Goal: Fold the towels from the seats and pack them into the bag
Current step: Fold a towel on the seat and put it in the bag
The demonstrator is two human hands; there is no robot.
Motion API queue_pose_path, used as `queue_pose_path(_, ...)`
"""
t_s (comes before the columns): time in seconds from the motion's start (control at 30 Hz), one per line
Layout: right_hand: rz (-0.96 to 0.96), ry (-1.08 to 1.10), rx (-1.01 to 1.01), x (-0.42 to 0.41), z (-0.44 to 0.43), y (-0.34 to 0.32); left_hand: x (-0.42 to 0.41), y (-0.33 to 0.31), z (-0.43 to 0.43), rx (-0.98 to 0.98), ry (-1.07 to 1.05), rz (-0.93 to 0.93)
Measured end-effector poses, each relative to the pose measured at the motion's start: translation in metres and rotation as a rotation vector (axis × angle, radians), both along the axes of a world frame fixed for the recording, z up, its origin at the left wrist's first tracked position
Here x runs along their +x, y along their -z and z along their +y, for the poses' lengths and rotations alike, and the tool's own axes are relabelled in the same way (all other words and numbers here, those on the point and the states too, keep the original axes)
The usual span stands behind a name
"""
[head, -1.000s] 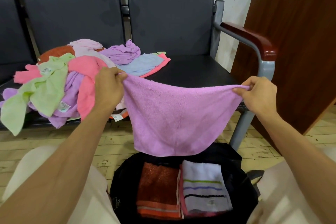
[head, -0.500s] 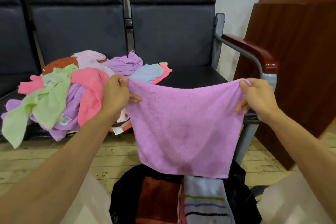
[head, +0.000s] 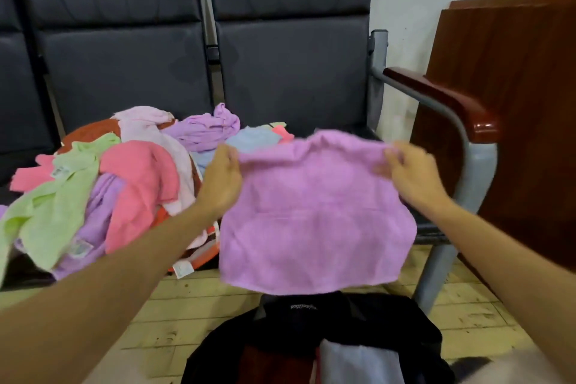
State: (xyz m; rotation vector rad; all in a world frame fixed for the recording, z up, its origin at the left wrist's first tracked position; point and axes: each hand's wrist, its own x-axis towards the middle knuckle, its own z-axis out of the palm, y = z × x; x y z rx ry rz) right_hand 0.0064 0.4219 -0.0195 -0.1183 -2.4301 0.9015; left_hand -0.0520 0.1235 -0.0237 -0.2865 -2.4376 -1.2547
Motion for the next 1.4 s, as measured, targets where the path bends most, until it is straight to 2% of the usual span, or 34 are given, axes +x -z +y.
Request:
queue_pose_path(0.1,-0.434,-0.132,0.277,0.004,0.002,0.037,0.012,0.065,-0.008,-0.282,0.213,-0.082)
queue_pose_path(0.17,-0.526,-0.188,0.399,0.002,0.001,0.041,0.01,0.078,-0.014,-0.431,0.336,-0.078)
queue_pose_path(0.27,-0.556,-0.238,0.422,-0.001,-0.002,0.048,0.012,0.078,-0.011,-0.596,0.425,-0.074)
queue_pose_path(0.37,-0.541,-0.217,0.402,-0.011,-0.001,0.051,0.0,0.079,-0.008,-0.688,0.38,-0.078)
queue_pose_path(0.67,-0.461,-0.14,0.307,-0.077,-0.002,0.063,-0.063,0.082,0.008,-0.728,0.306,-0.028)
queue_pose_path(0.77,-0.385,-0.076,0.287,-0.09,0.0,0.06,-0.079,0.082,0.006,-0.643,0.283,-0.018)
queue_pose_path(0.9,-0.11,0.045,-0.028,-0.086,-0.001,0.033,-0.077,0.058,0.009,-0.096,0.08,-0.081)
queue_pose_path(1.03,0.028,0.057,-0.07,-0.062,0.002,0.006,-0.065,0.032,-0.009,0.17,-0.008,-0.096)
queue_pose_path(1.2,0.025,0.041,0.038,-0.013,0.006,-0.001,-0.023,0.021,-0.027,0.263,0.036,-0.102)
queue_pose_path(1.4,-0.044,-0.053,0.161,0.035,0.015,0.017,0.027,0.034,-0.033,0.106,0.024,-0.157)
